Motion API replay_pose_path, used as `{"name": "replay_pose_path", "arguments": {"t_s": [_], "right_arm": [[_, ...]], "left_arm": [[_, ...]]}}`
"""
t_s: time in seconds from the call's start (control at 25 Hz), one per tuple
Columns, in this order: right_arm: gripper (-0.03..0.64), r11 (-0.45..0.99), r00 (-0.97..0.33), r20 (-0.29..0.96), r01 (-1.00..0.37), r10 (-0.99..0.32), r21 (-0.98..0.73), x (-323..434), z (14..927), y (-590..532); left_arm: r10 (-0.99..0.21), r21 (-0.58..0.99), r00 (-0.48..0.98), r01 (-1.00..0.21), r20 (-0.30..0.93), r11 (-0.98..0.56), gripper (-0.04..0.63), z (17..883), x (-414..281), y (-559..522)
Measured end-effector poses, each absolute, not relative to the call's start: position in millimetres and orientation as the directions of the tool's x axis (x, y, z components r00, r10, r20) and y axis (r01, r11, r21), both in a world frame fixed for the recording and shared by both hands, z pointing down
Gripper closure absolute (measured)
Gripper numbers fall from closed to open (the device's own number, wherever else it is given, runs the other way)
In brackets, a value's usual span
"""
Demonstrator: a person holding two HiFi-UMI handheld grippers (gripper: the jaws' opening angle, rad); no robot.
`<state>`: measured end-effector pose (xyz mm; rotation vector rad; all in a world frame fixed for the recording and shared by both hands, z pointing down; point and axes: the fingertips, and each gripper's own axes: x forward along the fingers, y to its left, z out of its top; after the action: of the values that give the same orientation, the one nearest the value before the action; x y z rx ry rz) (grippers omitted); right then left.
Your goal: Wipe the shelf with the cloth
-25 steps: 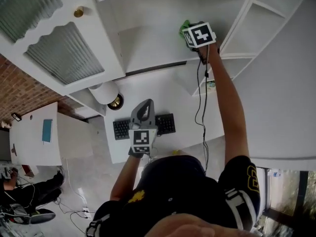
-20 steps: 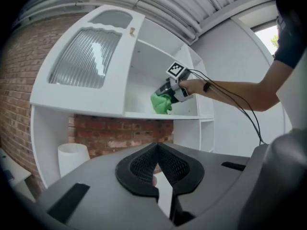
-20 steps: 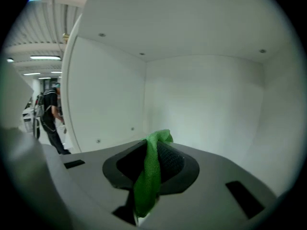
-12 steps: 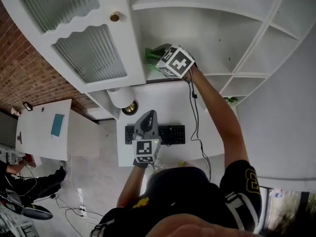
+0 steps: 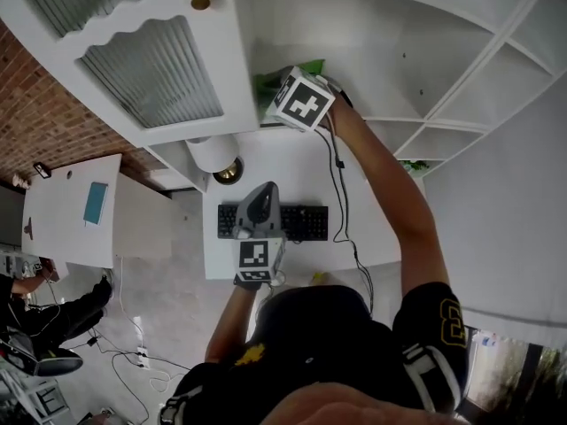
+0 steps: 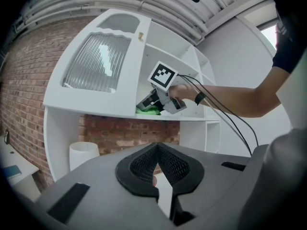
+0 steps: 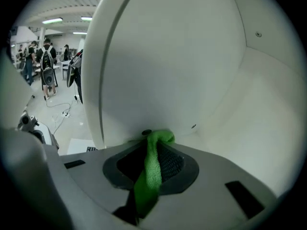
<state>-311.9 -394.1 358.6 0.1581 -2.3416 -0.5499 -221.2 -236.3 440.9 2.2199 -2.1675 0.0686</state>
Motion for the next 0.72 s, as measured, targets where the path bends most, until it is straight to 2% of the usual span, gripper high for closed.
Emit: {"name": "replay_pose_path", "arguments": {"t_s": [0.32, 0.72], "right_arm": [[0.558, 0.923, -0.754, 0.606, -0.002, -0.254, 0.384, -297.9, 358.8, -402.3], [0.558, 0.920, -0.734, 0.603, -0.076, -0.313, 0.385, -262.6, 360.6, -426.1]], "left_arm": [[-0.997, -0.024, 0.062, -0.998, 0.044, -0.063, 0.577, 435.5, -212.4, -250.3], [-0.989, -0.016, 0.142, -0.990, 0.041, -0.143, 0.577, 436.3, -188.6, -265.5]]}}
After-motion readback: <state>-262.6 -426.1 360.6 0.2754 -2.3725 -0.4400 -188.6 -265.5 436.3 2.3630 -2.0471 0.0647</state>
